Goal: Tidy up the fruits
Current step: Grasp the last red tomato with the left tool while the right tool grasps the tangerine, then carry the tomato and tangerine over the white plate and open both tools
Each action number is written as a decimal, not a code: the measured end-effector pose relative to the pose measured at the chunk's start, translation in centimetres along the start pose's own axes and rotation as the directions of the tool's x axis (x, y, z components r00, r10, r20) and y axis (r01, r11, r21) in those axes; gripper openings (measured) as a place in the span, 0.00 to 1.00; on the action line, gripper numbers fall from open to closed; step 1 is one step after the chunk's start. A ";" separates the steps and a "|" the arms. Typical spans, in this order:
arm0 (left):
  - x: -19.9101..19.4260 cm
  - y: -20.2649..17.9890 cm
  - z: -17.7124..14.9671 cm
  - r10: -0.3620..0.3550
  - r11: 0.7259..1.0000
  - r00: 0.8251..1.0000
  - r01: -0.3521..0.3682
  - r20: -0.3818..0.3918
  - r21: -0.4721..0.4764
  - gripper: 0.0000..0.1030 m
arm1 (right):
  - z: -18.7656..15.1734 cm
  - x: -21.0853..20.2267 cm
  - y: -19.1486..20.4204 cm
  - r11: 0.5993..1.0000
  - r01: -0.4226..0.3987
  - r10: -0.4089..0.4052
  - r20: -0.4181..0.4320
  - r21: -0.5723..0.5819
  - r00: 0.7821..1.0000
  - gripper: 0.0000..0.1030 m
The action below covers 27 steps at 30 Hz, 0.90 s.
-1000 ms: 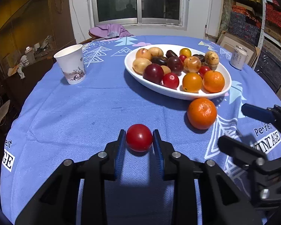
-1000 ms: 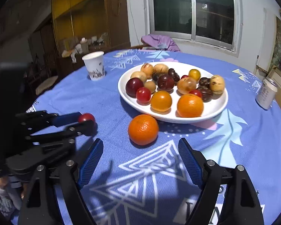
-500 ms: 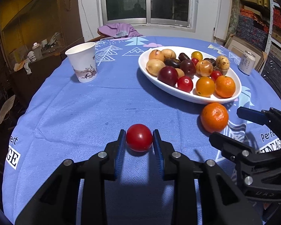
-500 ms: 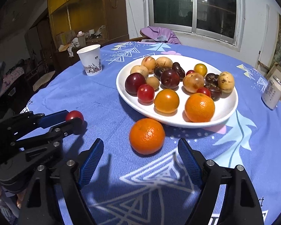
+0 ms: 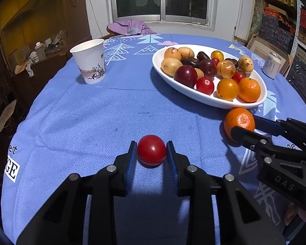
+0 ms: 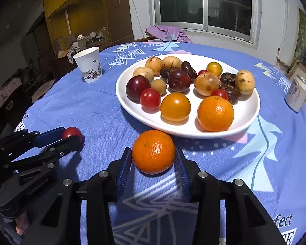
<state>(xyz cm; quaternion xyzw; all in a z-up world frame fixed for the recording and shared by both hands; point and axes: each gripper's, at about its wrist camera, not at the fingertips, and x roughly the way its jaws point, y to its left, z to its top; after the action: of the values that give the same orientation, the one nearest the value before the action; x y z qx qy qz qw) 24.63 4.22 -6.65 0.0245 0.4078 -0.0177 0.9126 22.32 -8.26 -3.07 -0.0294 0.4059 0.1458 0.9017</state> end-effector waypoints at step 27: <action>0.7 1.9 -0.9 -0.091 0.993 0.995 0.087 -0.043 -0.077 0.28 | -0.9 -0.8 -0.1 1.000 -0.028 0.028 0.009 0.003 1.000 0.42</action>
<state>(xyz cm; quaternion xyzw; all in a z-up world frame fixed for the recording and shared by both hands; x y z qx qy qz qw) 24.56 6.14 -7.74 -0.0276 0.4298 -0.0425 0.9015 21.22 -8.74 -3.10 -0.0215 0.4026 0.1580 0.9014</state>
